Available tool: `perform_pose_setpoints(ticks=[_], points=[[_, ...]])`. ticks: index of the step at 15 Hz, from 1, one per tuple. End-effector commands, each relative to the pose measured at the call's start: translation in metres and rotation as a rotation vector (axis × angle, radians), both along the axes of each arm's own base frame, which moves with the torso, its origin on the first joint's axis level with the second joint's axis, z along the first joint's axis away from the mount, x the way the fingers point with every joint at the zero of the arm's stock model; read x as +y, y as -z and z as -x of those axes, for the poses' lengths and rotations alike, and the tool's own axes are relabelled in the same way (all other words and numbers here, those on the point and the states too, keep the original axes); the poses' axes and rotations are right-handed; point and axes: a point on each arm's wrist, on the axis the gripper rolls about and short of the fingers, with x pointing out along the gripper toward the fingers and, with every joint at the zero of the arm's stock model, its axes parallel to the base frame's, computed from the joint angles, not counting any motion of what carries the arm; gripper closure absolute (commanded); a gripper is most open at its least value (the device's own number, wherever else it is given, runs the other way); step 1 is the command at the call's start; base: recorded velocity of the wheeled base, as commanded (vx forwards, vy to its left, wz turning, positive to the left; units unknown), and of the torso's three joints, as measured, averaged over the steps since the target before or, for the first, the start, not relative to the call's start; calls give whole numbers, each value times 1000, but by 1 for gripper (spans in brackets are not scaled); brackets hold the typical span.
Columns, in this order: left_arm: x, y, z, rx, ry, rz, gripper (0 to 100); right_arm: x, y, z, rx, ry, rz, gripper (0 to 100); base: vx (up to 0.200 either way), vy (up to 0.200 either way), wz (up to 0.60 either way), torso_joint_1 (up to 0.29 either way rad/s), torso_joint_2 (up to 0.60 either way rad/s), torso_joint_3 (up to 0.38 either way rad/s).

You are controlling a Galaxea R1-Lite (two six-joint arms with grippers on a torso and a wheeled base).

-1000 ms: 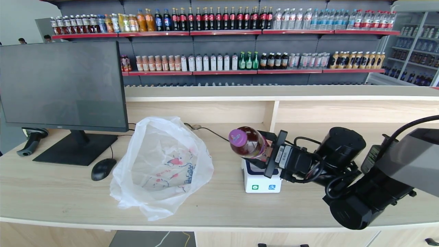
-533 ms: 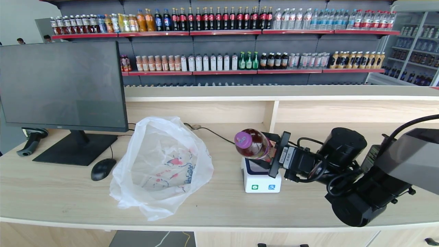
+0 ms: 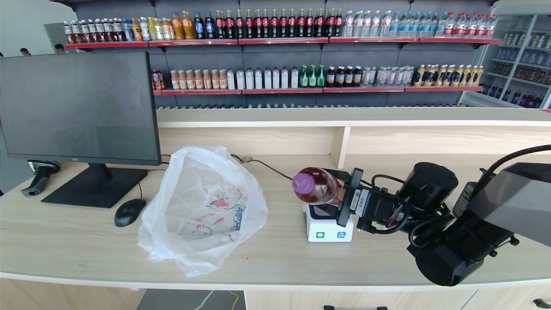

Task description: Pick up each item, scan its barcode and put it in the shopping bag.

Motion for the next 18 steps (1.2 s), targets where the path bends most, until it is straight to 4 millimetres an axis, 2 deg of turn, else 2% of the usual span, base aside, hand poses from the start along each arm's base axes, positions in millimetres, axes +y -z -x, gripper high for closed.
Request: perform_pose_setpoints(ticks=[1,14,18], points=[[0,0,0,0,0,0,0,-1,1,-1,1,4,2,100,0,0,0,0,0,0],[0,0,0,0,0,0,0,-5,2,0,-1,17,11,100,0,0,0,0,0,0],[0,0,0,0,0,0,0,-7,-6,4,-17,18,3,100,0,0,0,0,0,0]])
